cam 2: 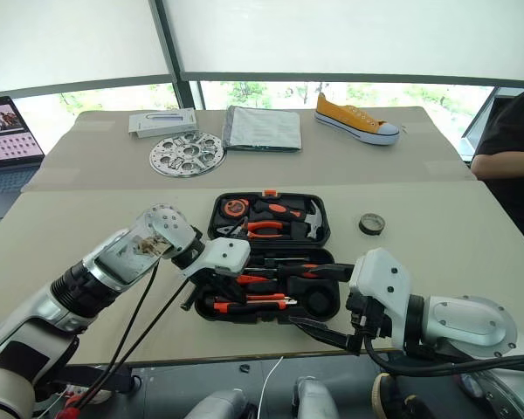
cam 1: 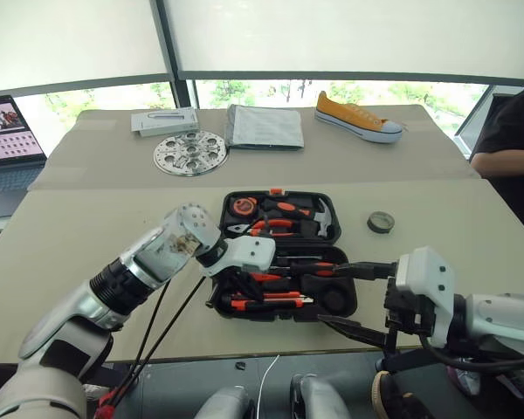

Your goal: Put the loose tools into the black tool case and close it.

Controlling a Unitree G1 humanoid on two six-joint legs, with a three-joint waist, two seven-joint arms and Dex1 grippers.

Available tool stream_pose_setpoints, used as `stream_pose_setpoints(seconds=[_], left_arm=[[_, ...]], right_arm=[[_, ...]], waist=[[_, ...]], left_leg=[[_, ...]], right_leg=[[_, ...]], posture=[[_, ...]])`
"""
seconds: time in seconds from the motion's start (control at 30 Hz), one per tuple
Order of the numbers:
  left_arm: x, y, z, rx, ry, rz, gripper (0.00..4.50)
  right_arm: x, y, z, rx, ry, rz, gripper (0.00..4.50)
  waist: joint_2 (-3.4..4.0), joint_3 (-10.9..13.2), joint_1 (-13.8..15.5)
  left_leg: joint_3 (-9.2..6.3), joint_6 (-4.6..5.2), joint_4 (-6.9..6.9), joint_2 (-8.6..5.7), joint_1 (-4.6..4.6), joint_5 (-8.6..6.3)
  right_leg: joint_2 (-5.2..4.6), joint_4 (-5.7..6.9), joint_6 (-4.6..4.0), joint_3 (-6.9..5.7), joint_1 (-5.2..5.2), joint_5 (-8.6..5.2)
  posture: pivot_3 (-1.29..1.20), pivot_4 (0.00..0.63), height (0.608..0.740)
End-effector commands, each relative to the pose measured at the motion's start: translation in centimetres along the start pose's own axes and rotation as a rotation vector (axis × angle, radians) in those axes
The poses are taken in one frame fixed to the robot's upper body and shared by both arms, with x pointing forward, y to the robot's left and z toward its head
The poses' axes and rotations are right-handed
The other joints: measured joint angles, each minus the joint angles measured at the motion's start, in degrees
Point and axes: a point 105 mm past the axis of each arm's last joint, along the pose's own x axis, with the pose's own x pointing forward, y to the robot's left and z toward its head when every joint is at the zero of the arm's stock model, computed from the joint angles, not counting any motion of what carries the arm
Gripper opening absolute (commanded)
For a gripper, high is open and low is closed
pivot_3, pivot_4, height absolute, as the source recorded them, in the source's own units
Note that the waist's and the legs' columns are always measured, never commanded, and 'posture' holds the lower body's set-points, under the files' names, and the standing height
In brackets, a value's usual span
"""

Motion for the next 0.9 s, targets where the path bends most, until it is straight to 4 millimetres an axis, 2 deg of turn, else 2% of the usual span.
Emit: stream_pose_setpoints(seconds=[0.03,0.17,0.3,0.4,0.43,0.5,0.57,0.67,0.73,0.8,0.9], left_arm=[[1.6,-0.1,-2.0,-0.006,0.083,0.000,0.03],[1.5,0.3,-1.6,-0.009,0.056,0.021,0.03],[-0.5,2.2,0.1,-0.055,-0.055,0.123,0.03],[-4.0,2.7,2.9,-0.142,-0.282,0.138,0.68],[-5.1,2.8,3.7,-0.160,-0.355,0.142,1.04],[-7.9,3.2,5.0,-0.166,-0.518,0.188,1.87],[-10.8,3.7,4.9,-0.139,-0.648,0.286,2.52],[-12.3,3.6,4.6,-0.102,-0.700,0.354,3.54],[-12.7,2.8,4.9,-0.079,-0.755,0.355,4.26],[-12.6,2.1,5.0,-0.081,-0.784,0.333,4.39],[-11.4,1.1,4.3,-0.051,-0.736,0.333,4.39]], right_arm=[[-0.2,-0.4,0.8,-0.025,-0.025,-0.025,4.50],[-0.2,-0.6,0.7,-0.026,-0.022,-0.030,4.50],[-0.4,-0.8,0.5,-0.026,-0.012,-0.044,4.50],[-0.9,-1.4,0.0,-0.004,0.009,-0.074,4.50],[-1.2,-1.8,-0.2,0.011,0.016,-0.091,4.50],[-2.1,-3.6,-0.7,0.043,0.035,-0.157,4.50],[-3.4,-6.5,-1.3,0.053,0.080,-0.231,4.50],[-4.6,-9.8,-2.3,0.048,0.150,-0.292,4.50],[-4.8,-12.6,-3.9,0.051,0.238,-0.336,4.50],[-4.6,-14.5,-5.2,0.041,0.309,-0.353,4.50],[-3.1,-17.5,-6.9,0.011,0.385,-0.372,4.50]], waist=[[0.03,0.0,0.1],[0.10,-0.1,0.4],[0.11,-0.1,0.7],[0.04,-0.1,0.5],[0.03,-0.1,0.3],[0.02,-0.1,0.0],[0.05,-0.1,-0.3],[0.05,-0.1,-1.1],[0.05,-0.1,-1.2],[0.05,-0.1,-1.6],[0.05,-0.1,-1.9]], left_leg=[[0.00,0.00,0.00,0.00,0.05,0.00],[0.00,0.06,0.00,0.00,0.21,-0.03],[0.00,0.15,0.02,-0.01,0.22,-0.08],[0.01,0.16,0.06,-0.01,0.12,-0.08],[0.00,0.16,0.11,0.00,-0.01,-0.07],[0.00,0.15,0.19,0.01,-0.13,-0.07],[0.01,0.15,0.20,-0.01,-0.12,-0.07],[0.08,0.15,0.15,-0.04,-0.01,-0.07],[0.08,0.13,0.06,-0.02,0.02,-0.06],[0.08,0.13,0.03,0.01,0.07,-0.06],[0.13,0.13,0.03,0.00,0.04,-0.07]], right_leg=[[0.00,0.00,0.00,0.00,0.04,0.00],[-0.02,-0.02,0.04,0.01,0.25,-0.01],[-0.02,-0.04,0.14,0.02,0.31,0.01],[0.01,0.00,0.15,0.02,0.17,0.02],[0.03,0.05,0.14,0.02,0.02,0.02],[0.07,0.09,0.11,-0.02,-0.11,0.04],[0.05,0.06,0.10,-0.03,-0.09,0.04],[0.03,0.00,0.09,-0.01,-0.05,0.05],[0.02,-0.01,0.07,-0.02,-0.05,0.05],[0.03,-0.01,0.02,-0.02,-0.03,0.03],[0.00,-0.02,0.02,0.02,-0.05,0.03]], posture=[[0.00,0.150,0.740],[0.00,0.150,0.740],[0.00,0.150,0.740],[0.00,0.150,0.740],[0.00,0.150,0.740],[0.00,0.150,0.740],[0.00,0.150,0.740],[0.00,0.150,0.740],[0.00,0.150,0.740],[0.00,0.150,0.740],[0.00,0.150,0.740]])
